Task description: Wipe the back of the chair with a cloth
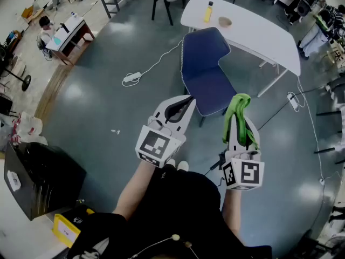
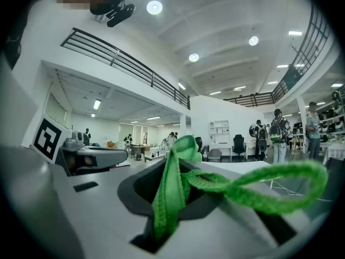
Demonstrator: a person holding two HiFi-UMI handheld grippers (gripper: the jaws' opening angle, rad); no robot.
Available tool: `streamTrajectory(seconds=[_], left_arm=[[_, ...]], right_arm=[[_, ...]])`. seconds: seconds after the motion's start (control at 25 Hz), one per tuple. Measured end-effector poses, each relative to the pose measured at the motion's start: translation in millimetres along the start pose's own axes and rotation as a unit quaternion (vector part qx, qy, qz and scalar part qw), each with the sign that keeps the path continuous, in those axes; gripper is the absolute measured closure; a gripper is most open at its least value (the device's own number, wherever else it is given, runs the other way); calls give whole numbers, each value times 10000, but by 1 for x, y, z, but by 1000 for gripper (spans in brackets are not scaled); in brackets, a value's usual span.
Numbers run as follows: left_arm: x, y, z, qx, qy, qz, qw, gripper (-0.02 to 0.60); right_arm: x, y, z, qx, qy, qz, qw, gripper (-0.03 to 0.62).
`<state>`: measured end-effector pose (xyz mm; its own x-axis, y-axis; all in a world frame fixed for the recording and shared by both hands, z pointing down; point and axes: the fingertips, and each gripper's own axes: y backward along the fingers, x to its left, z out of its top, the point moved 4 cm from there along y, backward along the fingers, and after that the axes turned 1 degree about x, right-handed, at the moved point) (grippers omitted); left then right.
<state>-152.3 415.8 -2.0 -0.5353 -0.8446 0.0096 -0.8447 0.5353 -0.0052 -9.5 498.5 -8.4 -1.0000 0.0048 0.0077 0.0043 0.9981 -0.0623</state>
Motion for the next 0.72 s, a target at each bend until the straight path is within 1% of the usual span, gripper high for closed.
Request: streamTrajectory(seconds=[0.36,0.52,0.64,0.72], left_arm=[[1,-3,-1,42,36,22,10000,575],[1,-1,0,76,-9,33,10000,575],[2,-2,-2,121,-22,74,9999,575],[3,-1,-4,156,-34,127,9998,575]], right_arm=[[-7,0,-1,13,0,-30,10000,543],[-7,2,0,16,-71,49,10000,542],[-12,3,-1,-1,-164,57,9998,542],[-16,5,-2,3,-137,15,9999,542]])
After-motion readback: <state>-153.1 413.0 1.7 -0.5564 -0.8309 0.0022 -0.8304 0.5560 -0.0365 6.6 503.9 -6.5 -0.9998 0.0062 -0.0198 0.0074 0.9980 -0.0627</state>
